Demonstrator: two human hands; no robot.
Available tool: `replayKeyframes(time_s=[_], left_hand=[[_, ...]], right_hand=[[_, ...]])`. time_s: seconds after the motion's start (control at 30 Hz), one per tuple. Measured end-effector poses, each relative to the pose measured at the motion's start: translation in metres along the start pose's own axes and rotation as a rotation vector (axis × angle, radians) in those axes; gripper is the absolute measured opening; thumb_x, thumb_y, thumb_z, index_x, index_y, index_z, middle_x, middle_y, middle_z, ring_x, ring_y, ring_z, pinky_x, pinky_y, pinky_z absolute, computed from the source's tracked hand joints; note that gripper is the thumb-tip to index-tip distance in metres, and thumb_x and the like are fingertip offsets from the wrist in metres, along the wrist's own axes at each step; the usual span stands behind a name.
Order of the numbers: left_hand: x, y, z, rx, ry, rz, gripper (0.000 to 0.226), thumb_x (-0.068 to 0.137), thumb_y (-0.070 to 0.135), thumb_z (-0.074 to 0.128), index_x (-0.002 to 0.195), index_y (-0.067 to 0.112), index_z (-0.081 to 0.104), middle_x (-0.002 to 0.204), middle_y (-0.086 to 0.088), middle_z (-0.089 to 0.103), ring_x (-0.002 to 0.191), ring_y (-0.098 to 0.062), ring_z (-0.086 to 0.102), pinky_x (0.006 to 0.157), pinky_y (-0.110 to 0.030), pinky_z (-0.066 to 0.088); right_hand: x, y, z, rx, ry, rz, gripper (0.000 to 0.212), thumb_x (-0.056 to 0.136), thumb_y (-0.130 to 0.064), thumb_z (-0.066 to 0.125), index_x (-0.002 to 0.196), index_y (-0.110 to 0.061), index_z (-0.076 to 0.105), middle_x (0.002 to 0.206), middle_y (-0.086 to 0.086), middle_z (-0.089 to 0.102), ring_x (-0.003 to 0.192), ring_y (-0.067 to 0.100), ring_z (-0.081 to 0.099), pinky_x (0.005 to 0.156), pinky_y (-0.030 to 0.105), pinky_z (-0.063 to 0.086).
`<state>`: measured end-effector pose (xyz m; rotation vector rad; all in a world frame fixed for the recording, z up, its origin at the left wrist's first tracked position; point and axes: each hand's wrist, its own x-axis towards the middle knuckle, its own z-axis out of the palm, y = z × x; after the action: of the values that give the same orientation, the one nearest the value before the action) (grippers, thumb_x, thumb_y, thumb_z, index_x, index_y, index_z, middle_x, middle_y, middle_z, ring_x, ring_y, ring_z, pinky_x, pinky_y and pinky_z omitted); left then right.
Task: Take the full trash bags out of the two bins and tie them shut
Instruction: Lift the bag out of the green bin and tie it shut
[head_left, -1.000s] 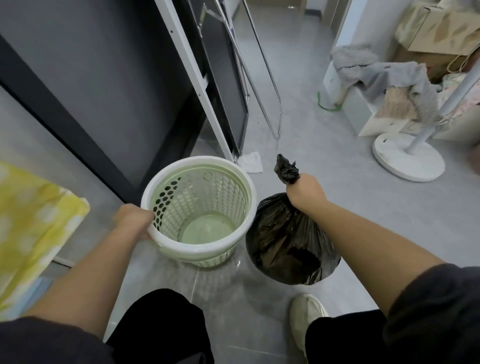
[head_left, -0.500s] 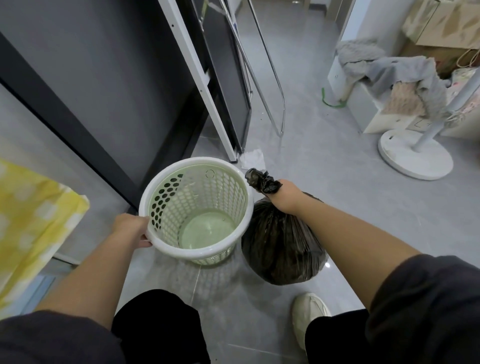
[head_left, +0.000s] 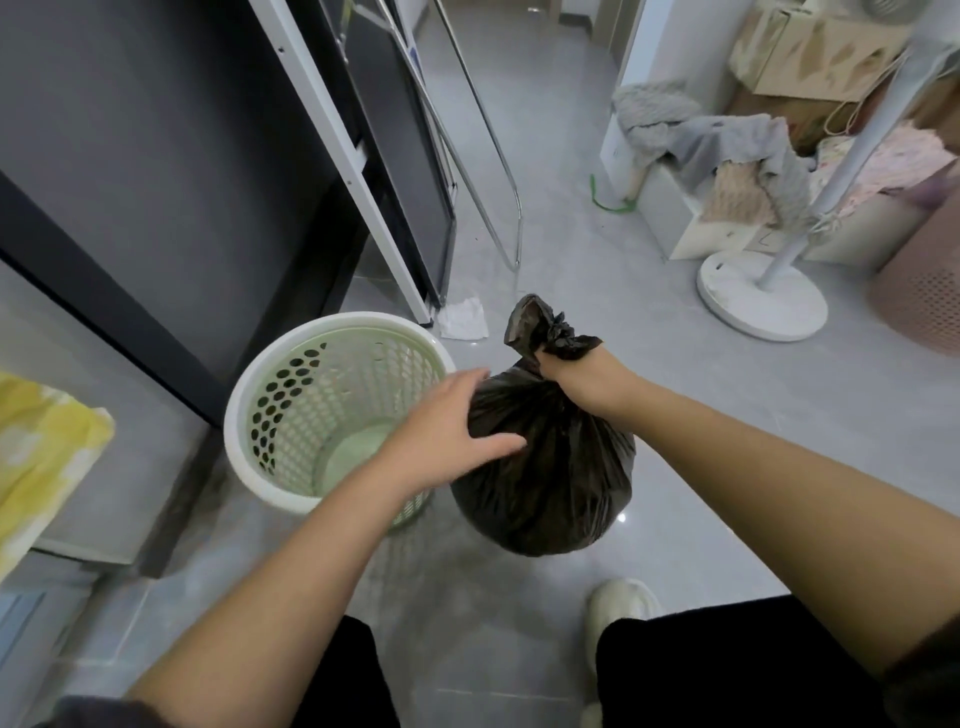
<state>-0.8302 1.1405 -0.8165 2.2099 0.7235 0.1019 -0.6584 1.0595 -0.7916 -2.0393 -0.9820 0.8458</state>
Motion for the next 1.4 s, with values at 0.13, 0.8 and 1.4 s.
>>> replayKeyframes(time_s=[0.13,0.8,1.4], left_hand=[[0.023,0.017,0.047,-0.047,0.011,0.106,0.099,0.053,0.075,0.066,0.136,0.037,0.026,0.132,0.013,0.046,0.126,-0.011,0.042,0.105,-0.045,0.037],[0.127,-0.065,0.177,-0.088,0.091,-0.03,0.044,0.081,0.036,0.065,0.122,0.026,0.051,0.115,0.007,0.062,0.11,-0.013,0.056,0.098,-0.035,0.043],[0.14,-0.085,0.183,-0.448,0.04,-0.277,0.067,0.085,0.024,0.063,0.141,0.023,0.027,0.135,0.006,0.044,0.13,-0.012,0.042,0.108,-0.029,0.034]], right_hand=[[-0.012,0.003,-0.004,0.115,0.116,0.054,0.032,0.087,-0.045,0.047,0.066,-0.021,0.051,0.076,0.007,0.061,0.075,0.023,0.056,0.075,0.038,0.046],[0.081,0.155,0.047,0.382,0.093,0.189,0.029,0.081,-0.012,0.071,0.057,-0.014,0.055,0.05,-0.012,0.057,0.054,0.001,0.059,0.062,0.019,0.047],[0.11,0.214,0.059,0.263,0.094,0.162,0.036,0.082,-0.008,0.064,0.054,-0.016,0.042,0.054,-0.002,0.049,0.057,0.011,0.048,0.064,0.033,0.043]])
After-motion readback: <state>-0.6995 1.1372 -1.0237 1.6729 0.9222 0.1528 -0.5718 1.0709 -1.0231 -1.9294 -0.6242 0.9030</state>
